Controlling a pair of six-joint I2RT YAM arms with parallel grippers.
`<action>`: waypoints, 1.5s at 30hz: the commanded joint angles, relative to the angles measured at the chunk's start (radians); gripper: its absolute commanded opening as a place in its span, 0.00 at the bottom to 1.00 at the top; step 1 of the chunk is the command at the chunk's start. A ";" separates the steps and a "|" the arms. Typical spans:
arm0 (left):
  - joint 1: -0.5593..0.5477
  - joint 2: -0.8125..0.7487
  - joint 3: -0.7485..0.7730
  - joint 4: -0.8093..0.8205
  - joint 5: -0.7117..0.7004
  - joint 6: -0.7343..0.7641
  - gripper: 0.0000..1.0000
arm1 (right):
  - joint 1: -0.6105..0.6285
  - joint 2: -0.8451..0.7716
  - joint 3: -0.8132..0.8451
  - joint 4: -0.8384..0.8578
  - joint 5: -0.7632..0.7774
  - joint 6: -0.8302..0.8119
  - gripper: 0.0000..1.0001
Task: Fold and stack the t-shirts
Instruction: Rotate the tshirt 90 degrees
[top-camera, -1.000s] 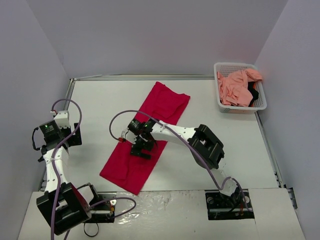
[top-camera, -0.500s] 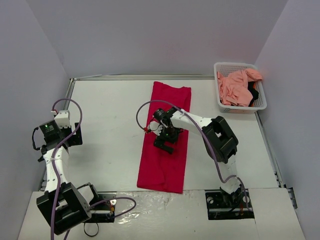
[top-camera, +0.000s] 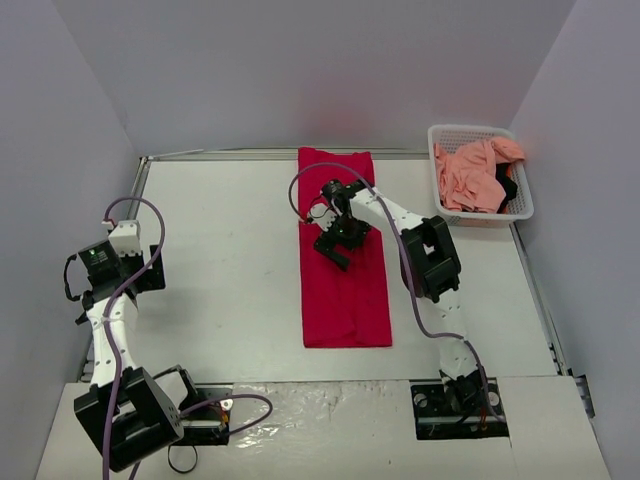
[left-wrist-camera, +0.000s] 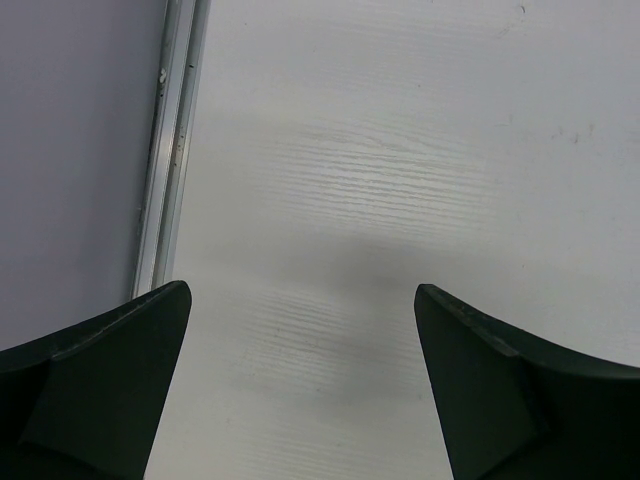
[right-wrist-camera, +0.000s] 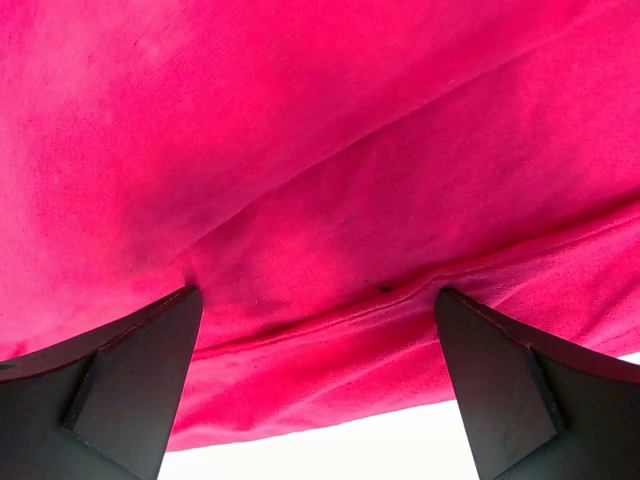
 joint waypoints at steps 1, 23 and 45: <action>0.010 -0.021 0.031 -0.005 0.015 0.004 0.94 | -0.019 0.091 0.064 -0.024 0.006 -0.032 1.00; 0.012 -0.006 0.034 -0.002 -0.003 0.006 0.94 | -0.056 0.296 0.414 -0.030 0.057 -0.031 1.00; 0.009 -0.102 0.101 -0.071 0.214 0.064 0.94 | -0.055 -0.512 -0.101 0.036 0.038 0.047 1.00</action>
